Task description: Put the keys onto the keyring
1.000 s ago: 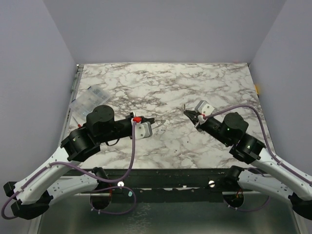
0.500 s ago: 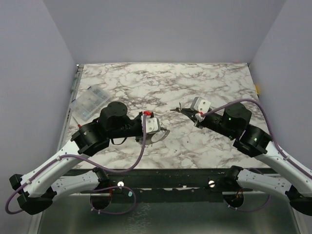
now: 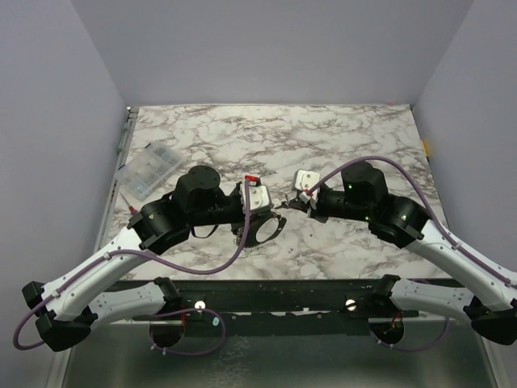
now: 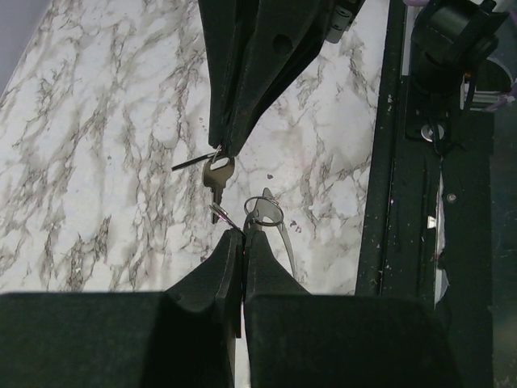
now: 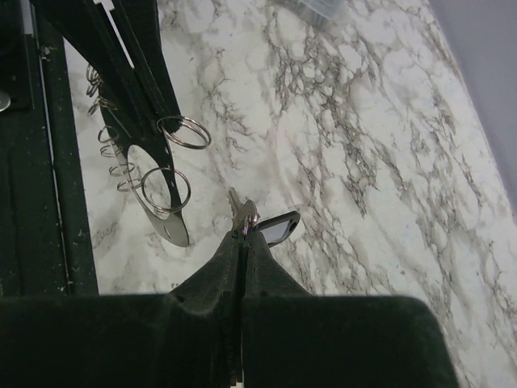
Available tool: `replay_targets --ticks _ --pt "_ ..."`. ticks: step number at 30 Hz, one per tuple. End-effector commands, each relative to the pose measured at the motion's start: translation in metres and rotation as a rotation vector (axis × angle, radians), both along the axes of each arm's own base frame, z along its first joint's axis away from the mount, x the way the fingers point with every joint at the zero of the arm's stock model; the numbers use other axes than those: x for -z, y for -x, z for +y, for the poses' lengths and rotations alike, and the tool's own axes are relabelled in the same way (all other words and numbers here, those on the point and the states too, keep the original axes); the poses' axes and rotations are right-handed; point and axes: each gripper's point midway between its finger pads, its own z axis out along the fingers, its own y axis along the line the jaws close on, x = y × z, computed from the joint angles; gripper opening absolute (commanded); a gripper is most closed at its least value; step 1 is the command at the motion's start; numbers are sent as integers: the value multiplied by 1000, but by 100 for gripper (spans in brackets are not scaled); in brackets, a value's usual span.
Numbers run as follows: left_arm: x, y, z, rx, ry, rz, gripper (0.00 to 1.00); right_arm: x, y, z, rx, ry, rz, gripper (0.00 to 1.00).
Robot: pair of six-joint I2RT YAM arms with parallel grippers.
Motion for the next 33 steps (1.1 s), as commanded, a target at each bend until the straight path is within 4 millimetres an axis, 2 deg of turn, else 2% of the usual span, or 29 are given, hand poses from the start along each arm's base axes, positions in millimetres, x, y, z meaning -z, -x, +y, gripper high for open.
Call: replay_targets --ticks 1,10,20,27,33 --pt "2 0 -5 -3 14 42 0 -6 14 7 -78 0 54 0" --pt "13 -5 -8 -23 -13 76 0 -12 21 17 -139 -17 84 0" --pt "17 -8 -10 -36 -23 90 0 -11 31 22 -187 -28 128 0" --pt "26 -7 -12 -26 -39 108 0 -15 31 25 -191 -49 121 0" --pt "28 -8 -12 -32 -43 114 0 -10 29 28 -188 -46 144 0"
